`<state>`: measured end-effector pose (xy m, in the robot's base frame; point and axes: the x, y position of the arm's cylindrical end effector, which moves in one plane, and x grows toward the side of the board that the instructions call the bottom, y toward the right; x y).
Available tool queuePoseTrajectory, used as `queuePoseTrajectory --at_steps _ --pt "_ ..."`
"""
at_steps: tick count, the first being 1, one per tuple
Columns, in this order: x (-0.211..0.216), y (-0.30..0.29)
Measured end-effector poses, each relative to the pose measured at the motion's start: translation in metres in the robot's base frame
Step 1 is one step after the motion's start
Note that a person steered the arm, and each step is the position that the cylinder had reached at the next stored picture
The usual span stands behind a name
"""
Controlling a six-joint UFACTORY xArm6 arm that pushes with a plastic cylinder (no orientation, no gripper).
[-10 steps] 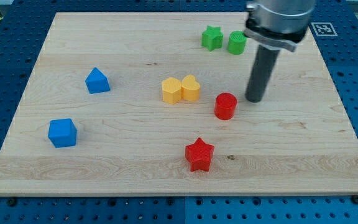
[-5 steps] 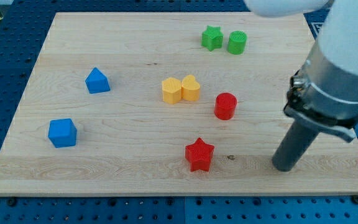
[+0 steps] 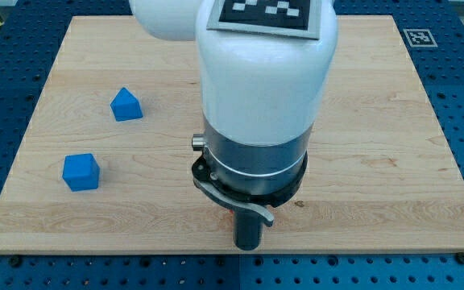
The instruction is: Push red star diagonally below red circle
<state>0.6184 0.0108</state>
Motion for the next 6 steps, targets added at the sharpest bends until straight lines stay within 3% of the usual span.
queuePoseTrajectory --at_steps 2,6 --pt "-0.035 0.000" --pt "-0.038 -0.035"
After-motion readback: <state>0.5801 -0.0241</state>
